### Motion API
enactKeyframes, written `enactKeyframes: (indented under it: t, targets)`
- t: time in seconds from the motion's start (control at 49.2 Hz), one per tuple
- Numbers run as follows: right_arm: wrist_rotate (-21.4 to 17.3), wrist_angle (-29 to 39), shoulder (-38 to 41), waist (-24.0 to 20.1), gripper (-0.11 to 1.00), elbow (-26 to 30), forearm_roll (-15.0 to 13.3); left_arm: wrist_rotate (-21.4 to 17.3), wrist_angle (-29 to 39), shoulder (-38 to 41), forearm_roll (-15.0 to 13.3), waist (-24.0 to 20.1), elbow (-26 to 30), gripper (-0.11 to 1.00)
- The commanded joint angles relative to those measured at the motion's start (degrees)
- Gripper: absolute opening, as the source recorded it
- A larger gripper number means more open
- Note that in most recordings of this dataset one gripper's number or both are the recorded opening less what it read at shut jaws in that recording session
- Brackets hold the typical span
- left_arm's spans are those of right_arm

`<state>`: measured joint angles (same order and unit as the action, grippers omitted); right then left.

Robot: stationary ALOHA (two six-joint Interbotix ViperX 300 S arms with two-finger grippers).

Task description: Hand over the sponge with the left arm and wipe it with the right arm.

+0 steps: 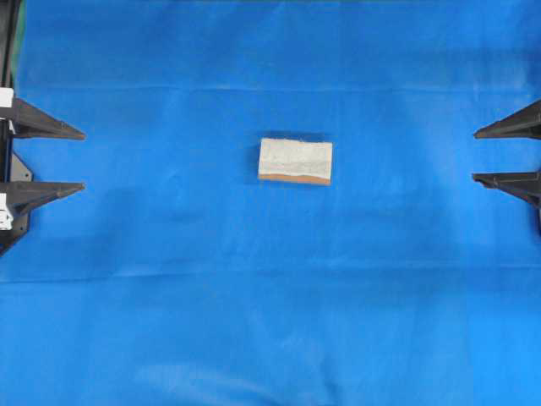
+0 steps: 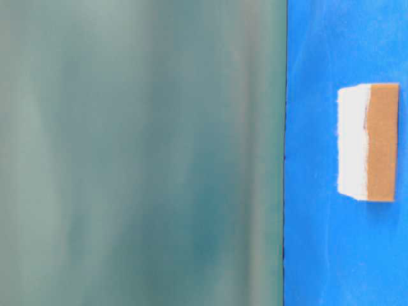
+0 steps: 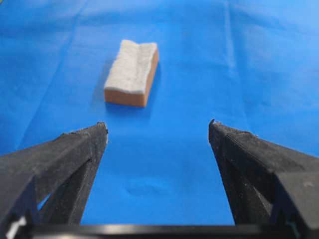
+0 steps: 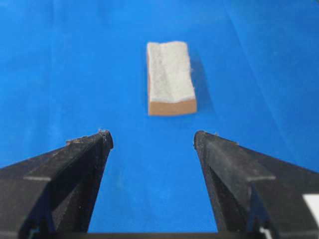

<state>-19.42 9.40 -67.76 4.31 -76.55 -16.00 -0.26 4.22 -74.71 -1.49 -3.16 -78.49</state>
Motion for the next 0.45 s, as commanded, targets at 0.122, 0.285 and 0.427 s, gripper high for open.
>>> enactKeyframes:
  t: [0.122, 0.285, 0.427]
  targets:
    - [-0.1, -0.6, 0.7, -0.1, 0.70, 0.8, 0.4, 0.4, 0.0, 0.3, 0.0, 0.0, 0.6, 0.80]
    - [-0.1, -0.6, 0.6, 0.0, 0.70, 0.8, 0.5, 0.4, 0.0, 0.3, -0.1, 0.0, 0.6, 0.80]
    - [-0.2, -0.6, 0.7, 0.0, 0.70, 0.8, 0.4, 0.4, 0.0, 0.3, -0.1, 0.0, 0.6, 0.80]
